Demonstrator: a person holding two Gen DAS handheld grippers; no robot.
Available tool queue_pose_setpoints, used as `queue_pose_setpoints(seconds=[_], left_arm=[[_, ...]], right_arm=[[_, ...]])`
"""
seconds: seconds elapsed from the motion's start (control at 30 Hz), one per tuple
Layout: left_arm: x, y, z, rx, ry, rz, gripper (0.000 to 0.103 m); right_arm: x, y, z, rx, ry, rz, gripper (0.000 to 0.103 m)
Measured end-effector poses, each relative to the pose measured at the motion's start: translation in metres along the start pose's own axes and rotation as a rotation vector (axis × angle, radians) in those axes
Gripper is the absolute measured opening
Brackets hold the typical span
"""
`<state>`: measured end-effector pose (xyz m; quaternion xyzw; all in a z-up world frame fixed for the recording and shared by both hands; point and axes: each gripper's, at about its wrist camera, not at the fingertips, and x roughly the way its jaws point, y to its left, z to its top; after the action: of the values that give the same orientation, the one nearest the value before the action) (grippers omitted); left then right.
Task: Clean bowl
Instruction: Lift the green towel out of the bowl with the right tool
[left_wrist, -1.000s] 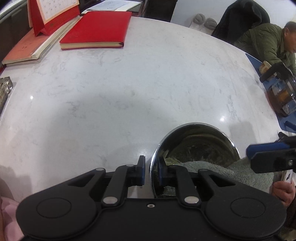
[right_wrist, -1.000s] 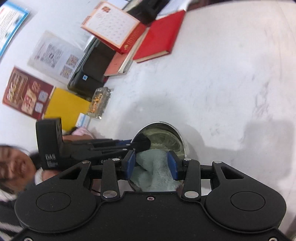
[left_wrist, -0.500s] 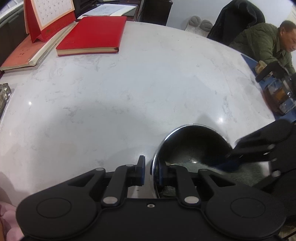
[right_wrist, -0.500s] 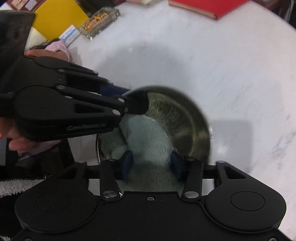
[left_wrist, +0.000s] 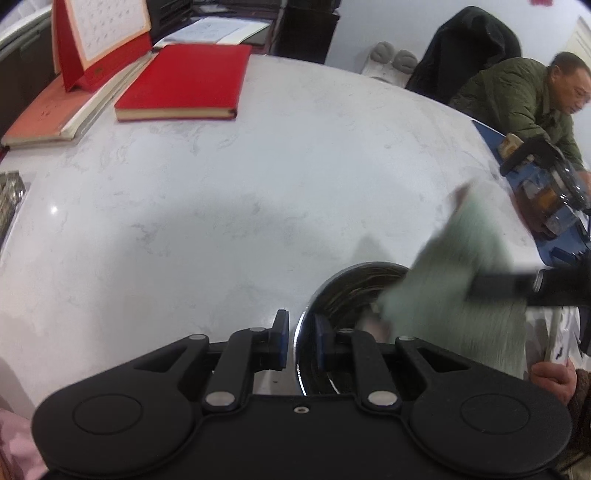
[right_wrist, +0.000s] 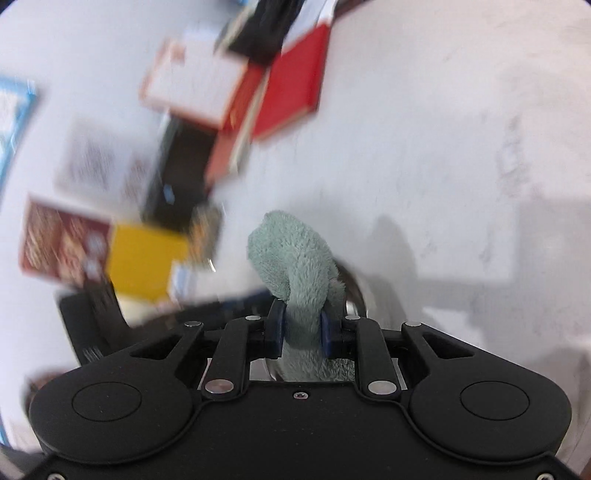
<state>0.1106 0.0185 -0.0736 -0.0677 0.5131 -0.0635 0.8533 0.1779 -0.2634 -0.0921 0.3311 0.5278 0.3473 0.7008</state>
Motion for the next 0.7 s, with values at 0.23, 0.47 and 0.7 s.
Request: queue_pose_setpoints(seconds=[0.23, 0.47, 0.7], left_arm=[[-0.005, -0.011, -0.007, 0.069, -0.002, 0.021, 0.017], [-0.001, -0.011, -0.012, 0.08, 0.018, 0.06, 0.017], [0.01, -0.005, -0.012, 0.044, 0.047, 0.087, 0.017]], right_arm=[[-0.005, -0.028, -0.002, 0.103, -0.142, -0.018, 0.02], [0.007, -0.046, -0.008, 0.084, -0.183, -0.225, 0.056], [-0.002, -0.001, -0.052, -0.353, -0.154, -0.473, 0.06]])
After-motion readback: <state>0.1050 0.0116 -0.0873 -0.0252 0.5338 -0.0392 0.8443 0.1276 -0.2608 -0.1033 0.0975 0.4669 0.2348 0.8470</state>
